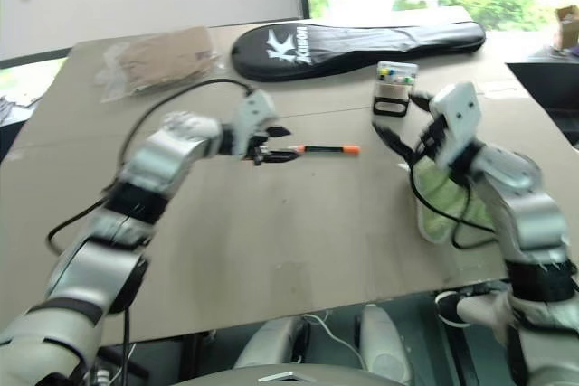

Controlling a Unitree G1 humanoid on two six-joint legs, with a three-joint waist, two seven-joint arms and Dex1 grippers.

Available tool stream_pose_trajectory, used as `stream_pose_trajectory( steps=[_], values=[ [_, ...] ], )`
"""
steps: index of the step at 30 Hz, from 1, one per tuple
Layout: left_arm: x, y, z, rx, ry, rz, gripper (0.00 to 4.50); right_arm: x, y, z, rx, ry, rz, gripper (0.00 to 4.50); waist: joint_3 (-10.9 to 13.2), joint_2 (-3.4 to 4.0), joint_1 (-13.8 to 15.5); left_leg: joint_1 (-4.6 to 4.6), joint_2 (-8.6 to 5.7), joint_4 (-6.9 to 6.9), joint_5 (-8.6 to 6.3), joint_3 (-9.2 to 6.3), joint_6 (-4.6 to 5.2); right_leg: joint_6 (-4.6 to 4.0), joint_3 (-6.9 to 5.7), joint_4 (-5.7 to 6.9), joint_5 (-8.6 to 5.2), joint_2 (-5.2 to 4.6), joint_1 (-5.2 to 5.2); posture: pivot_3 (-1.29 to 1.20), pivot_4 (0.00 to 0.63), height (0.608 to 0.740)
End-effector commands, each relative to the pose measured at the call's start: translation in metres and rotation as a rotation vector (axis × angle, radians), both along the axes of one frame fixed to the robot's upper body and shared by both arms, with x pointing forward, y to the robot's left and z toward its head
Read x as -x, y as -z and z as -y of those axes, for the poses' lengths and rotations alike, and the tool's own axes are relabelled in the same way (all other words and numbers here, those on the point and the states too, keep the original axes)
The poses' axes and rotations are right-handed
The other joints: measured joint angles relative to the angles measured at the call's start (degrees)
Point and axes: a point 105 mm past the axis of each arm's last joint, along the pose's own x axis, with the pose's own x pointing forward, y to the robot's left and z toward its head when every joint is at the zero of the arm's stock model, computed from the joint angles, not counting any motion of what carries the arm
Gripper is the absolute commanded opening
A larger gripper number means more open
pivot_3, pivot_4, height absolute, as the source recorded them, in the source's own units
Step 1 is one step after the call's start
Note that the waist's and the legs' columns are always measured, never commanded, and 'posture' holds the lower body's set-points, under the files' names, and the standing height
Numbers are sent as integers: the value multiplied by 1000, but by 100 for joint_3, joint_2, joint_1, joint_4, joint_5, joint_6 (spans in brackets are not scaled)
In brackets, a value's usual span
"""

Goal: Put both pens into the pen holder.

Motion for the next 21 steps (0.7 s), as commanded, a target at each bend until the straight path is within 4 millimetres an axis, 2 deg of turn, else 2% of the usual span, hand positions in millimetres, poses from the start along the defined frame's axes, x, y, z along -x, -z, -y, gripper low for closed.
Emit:
stream_pose_trajectory(
  steps=[1,5,6,7,9,12,15,19,21],
  values=[
    [-14,8,3,-110,76,-21,3113,29,4,-11,17,-94,-93,4472,4,-7,19,-6,1,0,0,-4,0,0,-5,-1,0,1,0,0,150,740],
    [-20,20,11,-256,149,-36,3113,53,24,-9,72,-106,-186,4472,17,-29,13,-14,-5,2,-4,2,8,8,-4,-1,-4,-14,-2,0,150,740],
    [-17,20,14,-263,180,-59,2686,58,27,-6,82,-94,-191,4500,18,-32,13,-14,-5,2,-5,2,9,8,-3,2,-5,-16,-2,0,150,740],
    [-15,20,16,-263,203,-76,2531,60,28,-4,89,-84,-192,4500,18,-33,21,-14,-5,5,-6,2,10,9,-1,3,-5,-17,-2,0,150,740],
    [-11,21,18,-266,236,-115,1801,64,30,1,102,-61,-193,4500,18,-33,17,-14,-7,8,-6,1,11,12,-4,6,-7,-15,-1,0,150,740],
    [-9,21,19,-240,245,-148,150,66,32,4,98,-41,-194,4500,16,-36,9,-9,-7,12,-6,1,12,13,-1,14,-7,-12,0,0,150,740],
    [-8,13,23,-116,236,-173,66,65,32,3,41,-17,-205,4500,17,-36,8,-7,-5,11,-6,-2,12,13,-4,16,-8,-9,0,0,150,740],
    [-2,-17,33,100,313,-90,66,55,21,-14,-278,-19,-273,4500,19,-40,-15,-9,-1,12,-6,-4,10,13,-1,17,-8,-26,-2,0,150,740],
    [4,-30,39,187,339,-39,66,48,23,-23,-396,-28,-358,4500,19,-39,-22,-7,2,12,-5,-5,9,12,5,20,-8,-28,-4,0,150,740]
  ],
)
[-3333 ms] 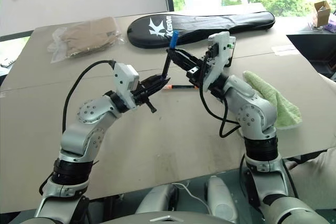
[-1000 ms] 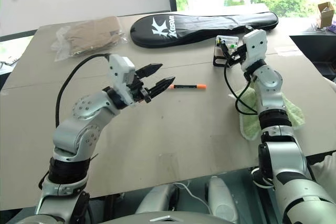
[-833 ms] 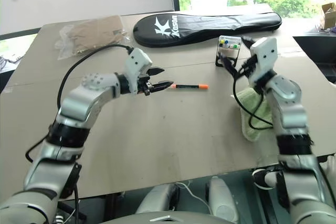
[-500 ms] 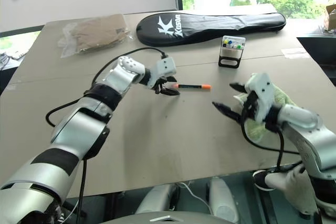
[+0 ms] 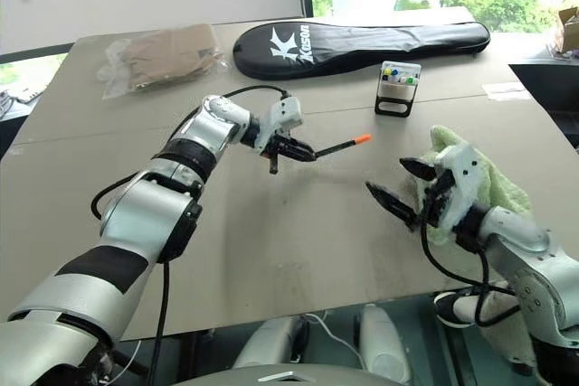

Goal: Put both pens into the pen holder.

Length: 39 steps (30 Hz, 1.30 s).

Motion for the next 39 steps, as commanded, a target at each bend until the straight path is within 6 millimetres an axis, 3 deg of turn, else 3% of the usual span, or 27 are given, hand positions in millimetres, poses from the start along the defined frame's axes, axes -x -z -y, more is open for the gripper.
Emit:
stream_pose_trajectory(
  steps=[1,7,12,16,23,27,31,33,36,39],
  values=[
    [14,-41,13,187,65,120,66,-10,-6,-14,-169,-2,-100,4500,-1,1,-13,-1,0,0,0,-3,0,0,0,-1,0,-3,-1,0,150,740],
    [64,-38,10,229,80,164,66,-38,-11,-20,-319,16,-210,4500,-3,6,-45,0,-1,-4,0,-9,-1,-1,24,-5,0,-6,-2,0,150,740],
    [85,-28,9,187,83,195,66,-36,-26,-29,-352,-108,-224,4500,-5,8,-47,0,-3,-3,0,-9,0,-1,20,-5,0,-4,1,0,150,740],
    [93,-34,13,220,86,202,0,-32,-25,-33,-307,-164,-258,3358,-5,8,-33,1,-3,-3,0,-8,0,-1,19,-5,0,-4,2,0,150,740],
    [96,-30,10,224,77,222,0,-21,-33,-35,-320,-229,-264,244,-5,8,-85,5,-1,-5,-1,-1,1,-1,25,-3,0,-2,1,0,150,740],
    [100,-37,14,312,82,191,0,-20,-36,-30,-327,-220,-248,82,-5,8,-71,4,-2,-4,-1,-1,1,0,24,-4,0,-4,3,0,150,740],
    [97,-52,8,413,-39,195,1755,-23,-44,-14,-319,-147,-187,82,-5,8,-71,3,-1,-3,-1,-3,1,0,23,-4,0,-4,3,0,150,740],
    [90,-63,-1,462,-148,239,2589,-34,-64,4,-316,-36,-34,82,-5,8,-76,3,-1,-3,-1,-2,1,0,25,-4,0,-4,2,0,150,740],
    [80,-79,-12,538,-290,290,2880,-50,-92,23,-257,108,162,82,-5,8,-80,5,-1,-2,-1,5,1,0,28,-2,0,-2,2,0,150,740],
    [76,-75,-15,518,-358,325,2880,-64,-112,31,-200,208,296,82,-5,8,-87,12,2,-3,-1,18,1,0,25,1,0,3,1,0,150,740]
  ],
)
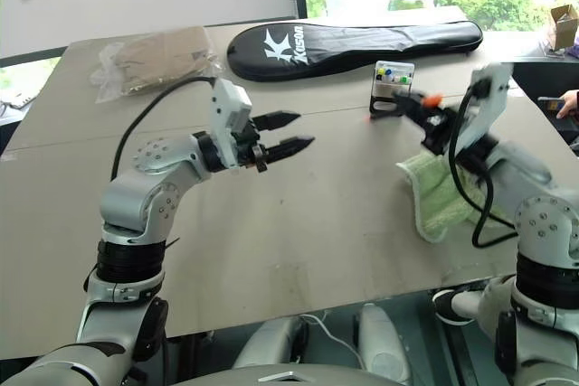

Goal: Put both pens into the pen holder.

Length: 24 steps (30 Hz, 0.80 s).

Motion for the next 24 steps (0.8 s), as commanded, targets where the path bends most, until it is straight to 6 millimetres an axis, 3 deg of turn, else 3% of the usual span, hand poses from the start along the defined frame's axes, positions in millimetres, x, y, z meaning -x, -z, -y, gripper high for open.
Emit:
stream_pose_trajectory(
  steps=[1,7,24],
  values=[
    [0,-4,-2,5,-70,52,2880,-12,-29,14,81,164,179,82,0,0,3,1,1,0,0,2,0,0,0,1,0,0,0,0,150,740],
    [4,-10,11,63,-90,72,2880,-35,-46,18,153,347,342,82,0,-1,29,1,0,1,0,6,0,0,3,-1,0,-2,-1,0,150,740],
    [13,-13,18,50,-73,70,2880,-89,-3,10,259,436,309,82,0,-1,-39,7,3,-3,1,21,-1,0,13,0,0,1,-3,0,150,740]
  ],
)
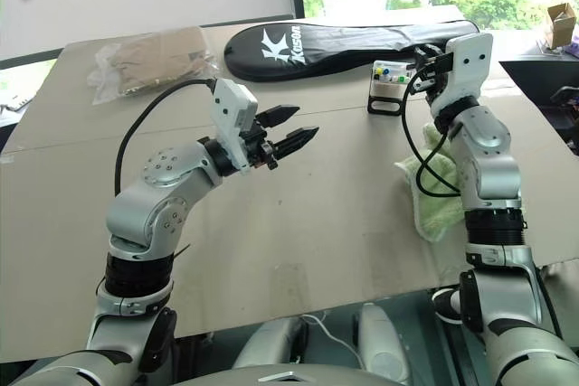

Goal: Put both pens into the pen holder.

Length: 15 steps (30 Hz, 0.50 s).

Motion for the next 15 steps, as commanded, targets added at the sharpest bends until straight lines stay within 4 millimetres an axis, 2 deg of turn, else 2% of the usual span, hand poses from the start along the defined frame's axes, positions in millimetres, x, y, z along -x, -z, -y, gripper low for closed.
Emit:
stream_pose_trajectory(
  steps=[1,5,7,8,9,12,14,15],
  values=[
    [9,-12,6,-11,36,55,2880,-7,-12,-6,13,-3,70,82,0,0,0,0,0,1,0,0,0,0,0,0,0,0,0,0,150,740],
    [9,-10,6,-19,32,59,2880,-26,0,-8,35,27,43,82,0,0,-9,2,0,-2,0,3,0,0,3,0,0,0,0,0,150,740],
    [10,-9,6,-21,31,58,2880,-32,0,-4,61,60,57,1107,0,0,-8,2,0,-2,0,3,0,0,2,-1,0,0,0,0,150,740],
    [11,-8,5,-22,29,57,2880,-35,1,-4,67,65,59,1358,0,0,-7,2,0,-2,0,2,0,0,1,-1,0,0,0,0,150,740],
    [11,-8,4,-21,27,55,2880,-36,0,-5,72,62,65,1912,0,0,-7,2,1,-1,0,1,0,0,0,-1,0,0,0,0,150,740],
    [12,-7,1,-16,16,48,2880,-36,-3,-7,94,48,90,3313,0,0,-13,2,1,-2,0,4,0,0,3,-2,0,0,0,0,150,740],
    [10,-5,-4,6,-20,33,2880,-28,-5,-12,100,-9,105,4329,0,0,-15,2,1,-2,0,4,0,0,2,-2,0,0,0,0,150,740],
    [9,-6,-7,33,-46,32,2880,-22,-7,-13,104,-43,112,4329,0,0,-13,2,1,-2,0,4,0,0,3,-2,0,0,0,0,150,740]
  ],
)
